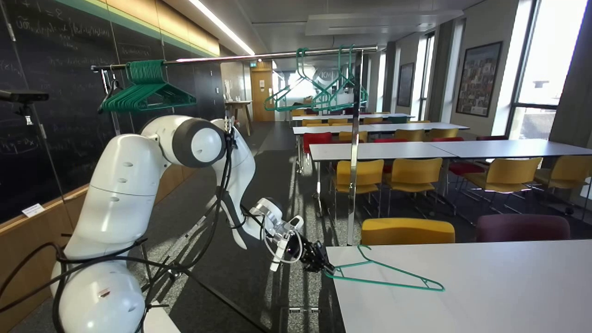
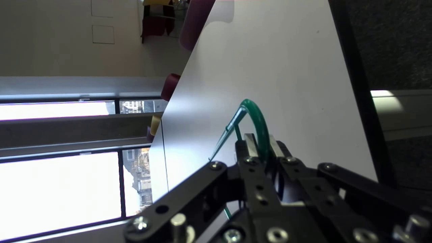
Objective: Put the coat hanger on the table
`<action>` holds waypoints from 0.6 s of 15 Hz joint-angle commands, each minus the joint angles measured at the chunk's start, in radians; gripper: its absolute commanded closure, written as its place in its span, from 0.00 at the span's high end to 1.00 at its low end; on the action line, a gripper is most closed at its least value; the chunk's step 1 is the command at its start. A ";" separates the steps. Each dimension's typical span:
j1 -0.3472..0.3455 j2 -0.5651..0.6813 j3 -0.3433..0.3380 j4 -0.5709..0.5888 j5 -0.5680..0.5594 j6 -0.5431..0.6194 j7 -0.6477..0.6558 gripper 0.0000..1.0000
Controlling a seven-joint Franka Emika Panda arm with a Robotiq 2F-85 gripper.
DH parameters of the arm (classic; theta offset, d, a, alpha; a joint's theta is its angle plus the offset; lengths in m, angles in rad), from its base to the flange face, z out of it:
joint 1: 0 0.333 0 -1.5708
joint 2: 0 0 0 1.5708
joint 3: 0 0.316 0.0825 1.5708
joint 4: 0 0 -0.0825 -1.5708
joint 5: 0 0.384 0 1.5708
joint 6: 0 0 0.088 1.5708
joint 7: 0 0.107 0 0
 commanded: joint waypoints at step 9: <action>0.019 0.122 -0.001 0.071 -0.002 -0.089 0.003 0.02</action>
